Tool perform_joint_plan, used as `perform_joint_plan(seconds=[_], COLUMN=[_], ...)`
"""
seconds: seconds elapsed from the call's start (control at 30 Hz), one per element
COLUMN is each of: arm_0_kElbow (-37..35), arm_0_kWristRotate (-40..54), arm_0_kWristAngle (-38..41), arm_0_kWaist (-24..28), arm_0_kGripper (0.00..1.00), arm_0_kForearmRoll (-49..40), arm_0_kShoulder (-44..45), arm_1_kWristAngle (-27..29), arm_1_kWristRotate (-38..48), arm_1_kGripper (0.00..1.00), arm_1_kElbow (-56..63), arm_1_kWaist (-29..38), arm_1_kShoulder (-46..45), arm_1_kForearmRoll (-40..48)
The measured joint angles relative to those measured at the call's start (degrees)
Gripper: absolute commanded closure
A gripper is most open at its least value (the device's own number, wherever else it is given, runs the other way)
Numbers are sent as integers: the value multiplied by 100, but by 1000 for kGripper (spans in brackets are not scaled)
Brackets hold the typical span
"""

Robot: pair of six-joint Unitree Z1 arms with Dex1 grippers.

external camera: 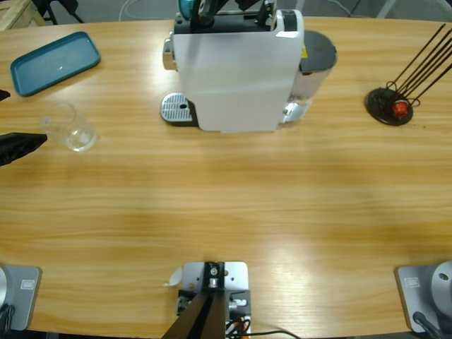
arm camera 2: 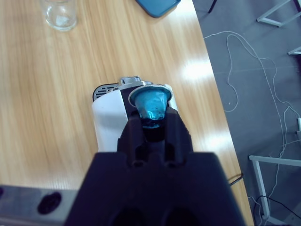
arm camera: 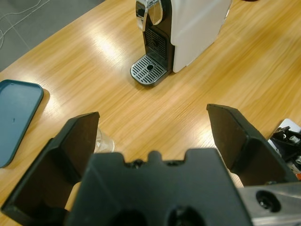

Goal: Pour coffee

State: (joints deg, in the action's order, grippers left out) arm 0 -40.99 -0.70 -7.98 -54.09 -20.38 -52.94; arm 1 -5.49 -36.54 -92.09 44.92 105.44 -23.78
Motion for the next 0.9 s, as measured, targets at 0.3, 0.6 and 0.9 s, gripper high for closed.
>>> perform_joint_plan(seconds=[0.3,0.6,0.9], arm_0_kElbow=[22,57,57], arm_0_kWristRotate=[0,0,0], arm_0_kWristAngle=[0,0,0], arm_0_kWaist=[0,0,0], arm_0_kGripper=[0,0,0], arm_0_kForearmRoll=[81,107,127], arm_0_kShoulder=[0,0,0], arm_1_kWristAngle=[0,7,21], arm_1_kWristRotate=[0,0,1], arm_1_kGripper=[1000,1000,869], arm_1_kElbow=[1,7,55], arm_1_kWaist=[0,-26,-38], arm_1_kShoulder=[54,54,54], arm_1_kForearmRoll=[-1,-34,-72])
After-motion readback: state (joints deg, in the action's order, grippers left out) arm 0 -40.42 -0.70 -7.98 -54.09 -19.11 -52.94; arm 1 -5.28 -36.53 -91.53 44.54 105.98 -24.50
